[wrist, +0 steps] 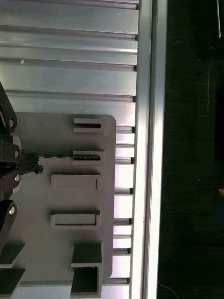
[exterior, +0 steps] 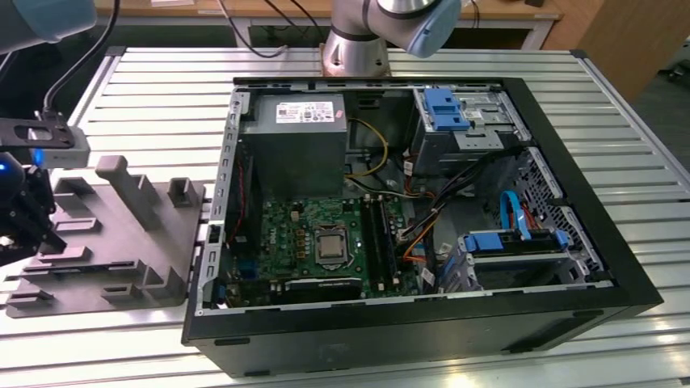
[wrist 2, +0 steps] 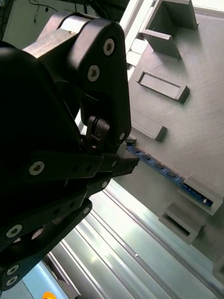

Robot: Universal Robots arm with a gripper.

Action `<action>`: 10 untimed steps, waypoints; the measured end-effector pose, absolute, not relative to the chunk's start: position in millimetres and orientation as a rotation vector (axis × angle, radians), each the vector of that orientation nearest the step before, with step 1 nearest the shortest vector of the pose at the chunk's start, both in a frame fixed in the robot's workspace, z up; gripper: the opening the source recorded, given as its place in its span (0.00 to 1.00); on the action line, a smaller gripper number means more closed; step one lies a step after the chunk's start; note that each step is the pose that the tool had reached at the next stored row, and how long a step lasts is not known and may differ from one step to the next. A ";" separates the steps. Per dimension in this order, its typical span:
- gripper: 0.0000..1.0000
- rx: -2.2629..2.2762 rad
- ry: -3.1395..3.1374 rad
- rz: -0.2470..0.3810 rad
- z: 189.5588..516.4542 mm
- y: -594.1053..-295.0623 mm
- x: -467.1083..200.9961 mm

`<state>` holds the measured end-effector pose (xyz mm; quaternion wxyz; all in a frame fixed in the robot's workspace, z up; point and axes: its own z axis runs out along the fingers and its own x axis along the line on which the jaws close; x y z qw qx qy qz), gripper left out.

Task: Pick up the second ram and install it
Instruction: 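Pick up the second ram and move it above second insertion slot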

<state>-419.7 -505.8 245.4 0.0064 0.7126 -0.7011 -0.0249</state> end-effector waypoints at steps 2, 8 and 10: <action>0.10 2.229 -2.194 -0.078 242.6 -506.4 -419.7; 0.10 2.230 -2.193 -0.078 235.9 -506.9 -419.6; 0.10 2.230 -2.193 -0.078 233.7 -506.9 -419.6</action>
